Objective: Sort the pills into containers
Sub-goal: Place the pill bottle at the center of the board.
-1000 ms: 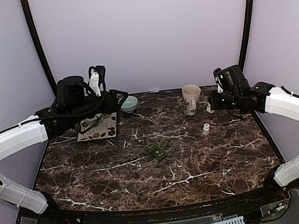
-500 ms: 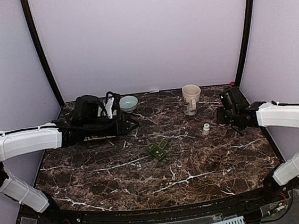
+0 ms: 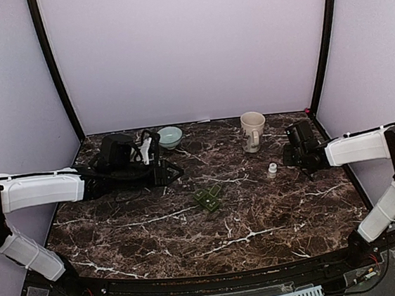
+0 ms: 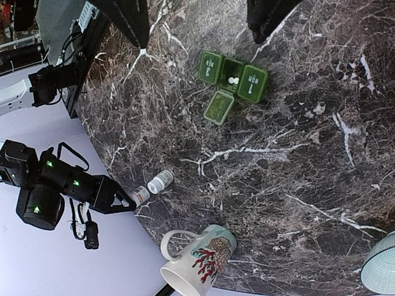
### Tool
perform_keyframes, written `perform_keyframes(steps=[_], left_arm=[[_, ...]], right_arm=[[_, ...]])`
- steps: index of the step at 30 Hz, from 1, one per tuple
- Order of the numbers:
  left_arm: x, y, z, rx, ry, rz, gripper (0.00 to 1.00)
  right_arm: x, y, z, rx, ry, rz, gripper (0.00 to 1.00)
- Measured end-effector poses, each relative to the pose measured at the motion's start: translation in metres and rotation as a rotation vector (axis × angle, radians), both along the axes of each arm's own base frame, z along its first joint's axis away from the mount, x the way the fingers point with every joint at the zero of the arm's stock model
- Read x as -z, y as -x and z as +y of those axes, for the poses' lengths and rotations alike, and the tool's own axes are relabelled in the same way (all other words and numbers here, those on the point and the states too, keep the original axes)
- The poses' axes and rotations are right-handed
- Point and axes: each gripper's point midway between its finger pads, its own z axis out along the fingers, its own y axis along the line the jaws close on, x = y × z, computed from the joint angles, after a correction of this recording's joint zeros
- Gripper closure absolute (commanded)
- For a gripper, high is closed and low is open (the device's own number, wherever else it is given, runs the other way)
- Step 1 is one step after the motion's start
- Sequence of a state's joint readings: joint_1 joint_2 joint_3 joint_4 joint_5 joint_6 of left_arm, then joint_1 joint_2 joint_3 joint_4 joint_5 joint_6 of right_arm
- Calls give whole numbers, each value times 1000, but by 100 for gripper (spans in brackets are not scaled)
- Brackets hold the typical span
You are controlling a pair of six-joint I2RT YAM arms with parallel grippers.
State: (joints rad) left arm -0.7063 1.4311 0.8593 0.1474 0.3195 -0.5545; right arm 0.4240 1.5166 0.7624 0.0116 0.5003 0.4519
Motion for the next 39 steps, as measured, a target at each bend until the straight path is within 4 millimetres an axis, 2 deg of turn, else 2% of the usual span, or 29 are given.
perform_keyframes(steps=[6, 23, 30, 36, 37, 39], left_arm=[[3, -1, 0, -1, -4, 4, 43], [4, -2, 1, -11, -10, 1, 43], [4, -3, 1, -12, -11, 1, 43], [4, -3, 1, -11, -12, 1, 42], [4, -3, 1, -11, -12, 1, 43], [4, -3, 1, -11, -12, 0, 42]], right_arm=[[12, -3, 2, -4, 4, 17, 100], [29, -8, 13, -46, -23, 48, 99], [29, -8, 13, -46, -24, 49, 87], [31, -6, 13, -49, -22, 62, 87], [31, -6, 13, -49, -22, 62, 82], [31, -6, 13, -49, -23, 62, 78]])
